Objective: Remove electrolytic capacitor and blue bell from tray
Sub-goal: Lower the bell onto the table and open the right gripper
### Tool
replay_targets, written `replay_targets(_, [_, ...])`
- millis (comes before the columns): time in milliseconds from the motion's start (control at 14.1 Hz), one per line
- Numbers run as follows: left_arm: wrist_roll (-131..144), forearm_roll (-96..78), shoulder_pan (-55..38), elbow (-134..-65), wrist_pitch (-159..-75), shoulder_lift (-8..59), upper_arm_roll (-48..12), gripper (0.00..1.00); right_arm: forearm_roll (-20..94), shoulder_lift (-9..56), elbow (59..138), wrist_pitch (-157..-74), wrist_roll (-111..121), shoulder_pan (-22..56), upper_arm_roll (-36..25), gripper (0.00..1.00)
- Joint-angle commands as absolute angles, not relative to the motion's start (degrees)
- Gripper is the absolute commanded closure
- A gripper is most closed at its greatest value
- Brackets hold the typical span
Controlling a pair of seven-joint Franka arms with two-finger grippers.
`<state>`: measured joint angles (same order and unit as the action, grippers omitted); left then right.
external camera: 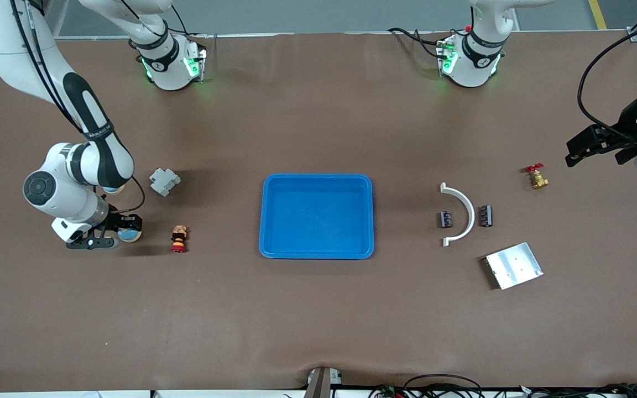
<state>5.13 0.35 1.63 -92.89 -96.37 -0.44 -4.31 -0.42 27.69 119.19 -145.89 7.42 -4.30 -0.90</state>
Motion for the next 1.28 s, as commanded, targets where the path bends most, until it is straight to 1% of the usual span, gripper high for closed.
replay_targets(0, [4.8,0.0,1.9,-91.9,-94.9,-0.7,-4.2,0.0,-0.7,27.9,119.4,-146.6,7.1,-3.9,-0.3,1.0])
replay_targets(142, [4.7,0.0,2.8,-91.9,-94.8,-0.7,-4.2,0.0,-0.7,27.9,119.4,-146.6,6.9,-2.5,-0.4,1.0])
replay_targets(712, [4.7,0.0,3.2,-91.6,-94.8,-0.4,-4.2,0.0,-0.7,29.6,119.3,-147.5,6.5,-2.5,-0.4,1.0])
replay_targets(783, [4.7,0.0,3.2,-91.6,-94.8,-0.3,-4.2,0.0,-0.7,29.6,119.2,-147.3,5.6,-2.7,-0.4,0.9])
replay_targets(854, [4.7,0.0,3.3,-91.7,-94.8,-0.2,-4.2,0.0,-0.7,29.7,119.2,-147.4,3.9,-2.8,-0.4,0.22])
replay_targets(925, [4.7,0.0,3.3,-91.7,-94.8,0.0,-4.2,0.0,-0.7,29.8,119.2,-147.6,2.8,-2.8,-0.4,0.0])
replay_targets(1210, [4.7,0.0,3.3,-91.7,-94.8,0.4,-4.2,0.0,-0.7,29.8,119.0,-146.9,2.6,-2.5,-0.4,0.0])
